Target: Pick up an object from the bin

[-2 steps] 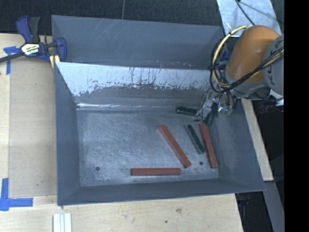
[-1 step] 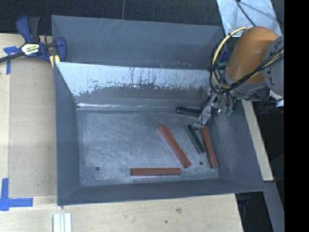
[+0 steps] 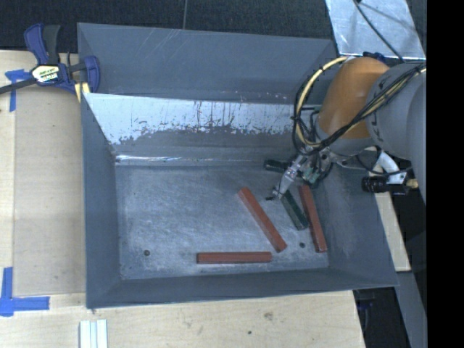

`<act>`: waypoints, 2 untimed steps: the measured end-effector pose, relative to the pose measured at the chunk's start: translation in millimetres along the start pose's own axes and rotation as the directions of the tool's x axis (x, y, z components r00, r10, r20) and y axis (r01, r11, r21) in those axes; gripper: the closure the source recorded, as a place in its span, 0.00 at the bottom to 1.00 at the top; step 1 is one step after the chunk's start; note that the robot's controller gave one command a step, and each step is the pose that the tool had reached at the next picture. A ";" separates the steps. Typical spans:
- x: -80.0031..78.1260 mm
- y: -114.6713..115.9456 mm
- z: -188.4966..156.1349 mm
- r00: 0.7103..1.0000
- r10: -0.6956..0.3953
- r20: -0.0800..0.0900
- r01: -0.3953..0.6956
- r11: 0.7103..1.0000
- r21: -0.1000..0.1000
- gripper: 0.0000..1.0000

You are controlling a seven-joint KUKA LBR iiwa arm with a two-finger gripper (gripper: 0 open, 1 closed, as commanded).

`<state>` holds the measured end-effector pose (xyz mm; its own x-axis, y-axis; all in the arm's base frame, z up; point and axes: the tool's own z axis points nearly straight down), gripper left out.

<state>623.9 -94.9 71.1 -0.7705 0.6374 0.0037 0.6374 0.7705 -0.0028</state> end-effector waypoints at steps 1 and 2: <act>-2.4 3.8 -4.1 1.000 -0.004 0.011 0.004 1.000 -0.009 1.00; 4.7 6.0 -63.2 1.000 0.006 0.012 -0.006 1.000 -0.008 1.00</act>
Offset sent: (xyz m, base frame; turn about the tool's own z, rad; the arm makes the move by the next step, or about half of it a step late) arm 0.0000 0.0000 0.0000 0.0000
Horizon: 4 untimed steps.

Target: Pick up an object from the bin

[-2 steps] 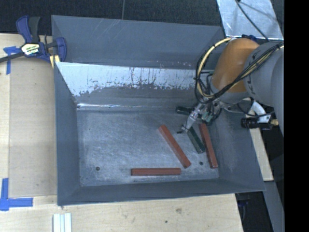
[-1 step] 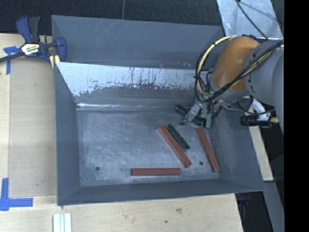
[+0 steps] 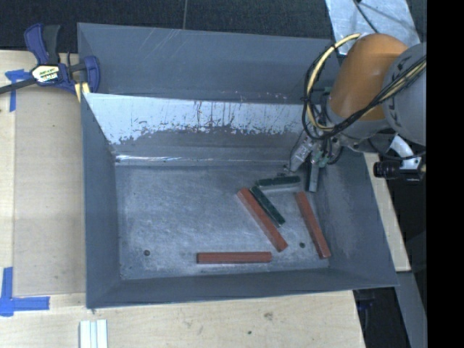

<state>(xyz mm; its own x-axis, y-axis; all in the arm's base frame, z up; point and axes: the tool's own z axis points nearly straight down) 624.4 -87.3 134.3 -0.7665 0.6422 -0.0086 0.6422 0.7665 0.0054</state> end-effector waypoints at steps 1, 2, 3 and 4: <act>1.3 -1.2 4.3 1.000 0.000 -0.006 0.000 1.000 0.004 0.00; -5.9 -8.1 66.3 0.955 -0.294 -0.024 0.295 0.956 0.009 0.00; -8.3 -4.4 63.5 0.956 -0.295 -0.008 0.295 0.956 0.003 1.00; -8.2 -18.3 -74.2 0.940 -0.342 -0.005 0.342 0.940 0.002 1.00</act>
Offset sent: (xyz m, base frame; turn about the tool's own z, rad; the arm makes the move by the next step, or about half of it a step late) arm 0.0000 0.0000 0.0000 0.0000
